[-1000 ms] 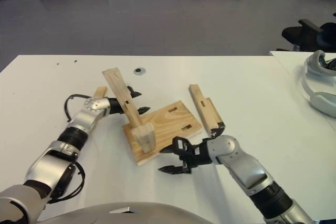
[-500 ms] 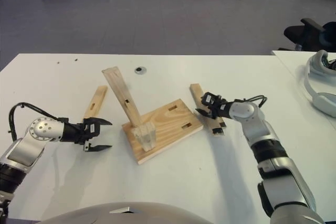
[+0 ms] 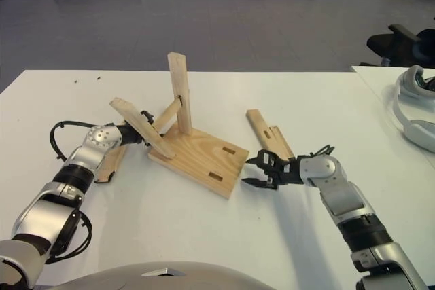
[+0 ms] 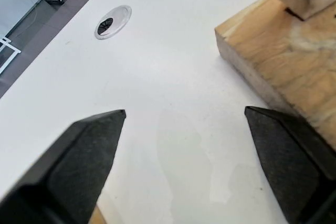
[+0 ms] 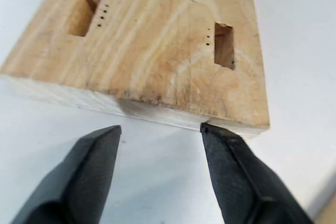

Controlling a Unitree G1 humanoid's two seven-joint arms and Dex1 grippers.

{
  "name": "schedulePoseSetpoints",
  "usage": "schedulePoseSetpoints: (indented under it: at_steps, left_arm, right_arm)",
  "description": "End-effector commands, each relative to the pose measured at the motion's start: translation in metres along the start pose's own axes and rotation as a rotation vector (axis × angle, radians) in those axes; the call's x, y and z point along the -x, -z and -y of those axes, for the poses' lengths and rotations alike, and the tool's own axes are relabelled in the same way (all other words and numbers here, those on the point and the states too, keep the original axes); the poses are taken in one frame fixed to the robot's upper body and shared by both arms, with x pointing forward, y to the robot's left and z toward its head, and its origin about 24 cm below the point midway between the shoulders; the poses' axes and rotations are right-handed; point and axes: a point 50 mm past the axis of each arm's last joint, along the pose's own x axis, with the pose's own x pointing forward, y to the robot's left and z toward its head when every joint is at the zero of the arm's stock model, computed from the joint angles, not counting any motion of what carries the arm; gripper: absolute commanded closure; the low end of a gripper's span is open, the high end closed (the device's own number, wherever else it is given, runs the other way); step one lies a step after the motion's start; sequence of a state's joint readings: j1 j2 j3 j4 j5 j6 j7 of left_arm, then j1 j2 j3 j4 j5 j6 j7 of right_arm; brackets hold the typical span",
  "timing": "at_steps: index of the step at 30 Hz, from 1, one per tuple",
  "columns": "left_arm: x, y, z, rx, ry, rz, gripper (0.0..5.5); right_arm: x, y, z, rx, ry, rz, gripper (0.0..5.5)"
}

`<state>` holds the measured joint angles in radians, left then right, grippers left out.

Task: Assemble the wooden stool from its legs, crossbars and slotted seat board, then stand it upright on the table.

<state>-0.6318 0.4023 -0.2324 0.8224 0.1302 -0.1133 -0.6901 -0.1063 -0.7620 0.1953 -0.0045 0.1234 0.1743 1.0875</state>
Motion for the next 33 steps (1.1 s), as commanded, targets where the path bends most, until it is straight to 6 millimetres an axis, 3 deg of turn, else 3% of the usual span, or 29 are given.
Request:
schedulePoseSetpoints:
  at_steps: [1,2,4,8,10,12,14,16,20,22,25,26,28,30,33]
  left_arm:
    - [0.029,-0.008,-0.037,-0.076,-0.029,0.064,1.30]
    - [0.045,-0.008,-0.047,-0.089,-0.043,0.078,1.30]
    - [0.068,-0.012,-0.047,-0.105,0.010,0.131,1.30]
    - [0.097,-0.003,0.013,-0.189,0.348,0.022,1.30]
    - [0.104,0.009,0.042,-0.206,0.493,-0.092,1.30]
    - [0.087,0.008,0.051,-0.206,0.429,-0.086,1.30]
    - [0.048,-0.005,0.047,-0.227,0.179,-0.014,1.30]
    - [0.021,-0.015,0.050,-0.235,0.067,0.037,1.30]
    - [-0.009,-0.017,0.039,-0.135,-0.122,0.058,1.30]
    - [-0.013,-0.019,0.039,-0.078,-0.171,0.087,1.30]
    - [0.006,-0.009,0.041,-0.008,-0.228,0.110,1.30]
    - [0.014,-0.006,0.042,0.024,-0.247,0.113,1.30]
    - [0.023,-0.007,0.048,0.068,-0.257,0.131,1.30]
    - [0.025,-0.016,0.056,0.094,-0.247,0.174,1.30]
    - [0.024,-0.027,0.067,0.111,-0.224,0.214,1.30]
  right_arm:
    - [0.030,-0.038,0.037,0.031,0.231,0.152,2.67]
    - [0.030,-0.039,0.048,0.033,0.292,0.151,2.67]
    - [0.015,-0.033,0.067,0.034,0.382,0.120,2.67]
    - [-0.028,-0.014,0.089,0.005,0.458,0.041,2.67]
    - [-0.046,-0.006,0.090,0.104,0.428,-0.062,2.67]
    - [-0.055,-0.004,0.084,0.108,0.348,-0.052,2.67]
    - [-0.057,-0.003,0.074,0.055,0.246,0.018,2.67]
    - [-0.057,-0.003,0.068,0.018,0.215,0.076,2.67]
    - [-0.058,-0.007,0.044,-0.034,0.205,0.165,2.67]
    - [-0.051,-0.011,0.043,-0.042,0.383,0.208,2.67]
    - [0.006,-0.014,0.054,-0.206,0.756,0.365,2.67]
    - [0.023,-0.007,0.055,-0.268,0.837,0.379,2.67]
    - [0.041,0.026,0.055,-0.366,0.940,0.246,2.67]
    - [0.049,0.056,0.052,-0.497,0.967,0.142,2.67]
    - [0.047,0.071,0.046,-0.622,0.912,0.159,2.67]
